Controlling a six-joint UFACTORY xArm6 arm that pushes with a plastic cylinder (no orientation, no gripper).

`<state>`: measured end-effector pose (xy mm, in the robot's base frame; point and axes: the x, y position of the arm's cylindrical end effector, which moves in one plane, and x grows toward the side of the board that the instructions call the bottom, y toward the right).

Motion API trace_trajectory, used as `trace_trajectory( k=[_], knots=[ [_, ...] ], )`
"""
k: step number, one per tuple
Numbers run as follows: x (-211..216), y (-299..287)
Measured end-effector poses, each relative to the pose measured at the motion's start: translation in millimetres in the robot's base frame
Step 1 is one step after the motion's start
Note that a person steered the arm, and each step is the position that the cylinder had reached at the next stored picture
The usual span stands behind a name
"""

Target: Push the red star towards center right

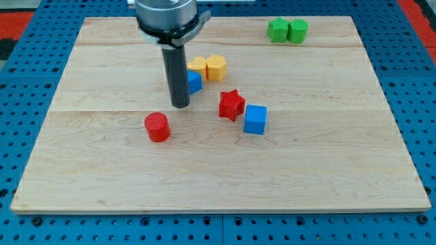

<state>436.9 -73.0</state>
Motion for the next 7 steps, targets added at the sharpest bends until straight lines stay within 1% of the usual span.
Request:
trace_trajectory(
  k=[2, 3, 4, 5, 6, 7],
  knots=[
    [-4, 62],
    [1, 63],
    [24, 63],
    [9, 95],
    [-4, 109],
    [-4, 101]
  ],
)
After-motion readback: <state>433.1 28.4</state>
